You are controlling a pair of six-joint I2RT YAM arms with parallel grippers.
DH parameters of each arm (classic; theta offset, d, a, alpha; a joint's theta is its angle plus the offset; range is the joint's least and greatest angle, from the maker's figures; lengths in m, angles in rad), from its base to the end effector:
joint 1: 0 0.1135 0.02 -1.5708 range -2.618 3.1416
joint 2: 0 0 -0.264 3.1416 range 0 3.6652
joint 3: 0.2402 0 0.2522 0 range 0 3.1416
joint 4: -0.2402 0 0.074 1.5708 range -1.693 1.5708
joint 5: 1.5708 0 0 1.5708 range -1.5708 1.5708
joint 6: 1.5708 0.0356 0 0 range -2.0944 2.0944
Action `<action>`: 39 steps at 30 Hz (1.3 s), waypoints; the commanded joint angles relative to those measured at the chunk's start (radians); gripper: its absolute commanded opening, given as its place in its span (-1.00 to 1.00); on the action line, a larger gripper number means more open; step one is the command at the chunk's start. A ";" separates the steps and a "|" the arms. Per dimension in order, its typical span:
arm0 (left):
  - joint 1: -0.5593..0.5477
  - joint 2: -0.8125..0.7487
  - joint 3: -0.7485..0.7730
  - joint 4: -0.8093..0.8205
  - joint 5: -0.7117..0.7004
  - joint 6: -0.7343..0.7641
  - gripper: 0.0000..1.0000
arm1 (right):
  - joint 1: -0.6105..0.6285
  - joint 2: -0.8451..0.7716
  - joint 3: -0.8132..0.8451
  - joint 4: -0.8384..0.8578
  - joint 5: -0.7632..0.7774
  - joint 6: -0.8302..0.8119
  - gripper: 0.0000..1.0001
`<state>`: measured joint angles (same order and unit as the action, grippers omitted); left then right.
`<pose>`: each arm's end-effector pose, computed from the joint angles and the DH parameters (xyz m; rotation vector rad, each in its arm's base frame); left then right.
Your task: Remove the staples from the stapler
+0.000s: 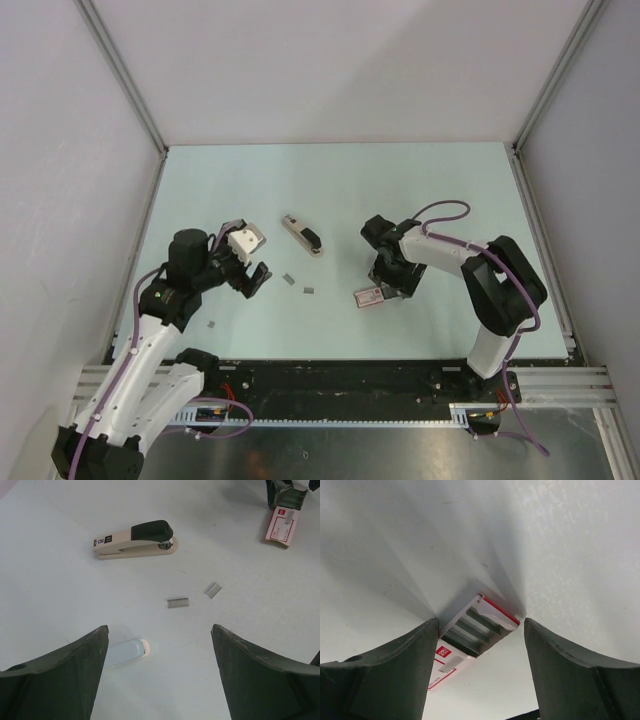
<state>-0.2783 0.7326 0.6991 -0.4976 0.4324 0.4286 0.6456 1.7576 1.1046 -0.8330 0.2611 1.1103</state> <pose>0.1519 -0.0589 0.2880 0.9523 1.8359 -0.3612 0.2525 0.1787 0.1637 0.6796 2.8021 -0.1477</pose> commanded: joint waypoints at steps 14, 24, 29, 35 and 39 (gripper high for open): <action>0.008 -0.013 -0.002 0.005 0.020 0.020 0.78 | 0.056 -0.002 0.019 0.004 -0.034 0.027 0.40; 0.008 -0.006 -0.001 0.006 0.020 0.022 0.78 | -0.032 -0.118 0.020 0.022 -0.027 -0.145 0.54; 0.008 -0.001 0.000 0.005 0.021 0.021 0.78 | -0.090 -0.118 0.019 0.095 -0.064 -0.219 0.55; 0.008 0.010 0.008 0.004 0.024 0.017 0.78 | -0.120 -0.048 0.036 0.142 -0.080 -0.255 0.53; 0.008 0.014 0.010 0.004 0.022 0.017 0.78 | -0.111 -0.009 0.047 0.157 -0.075 -0.256 0.52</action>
<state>-0.2783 0.7464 0.6991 -0.4976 0.4324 0.4294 0.5274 1.7134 1.1118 -0.7063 0.1879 0.8776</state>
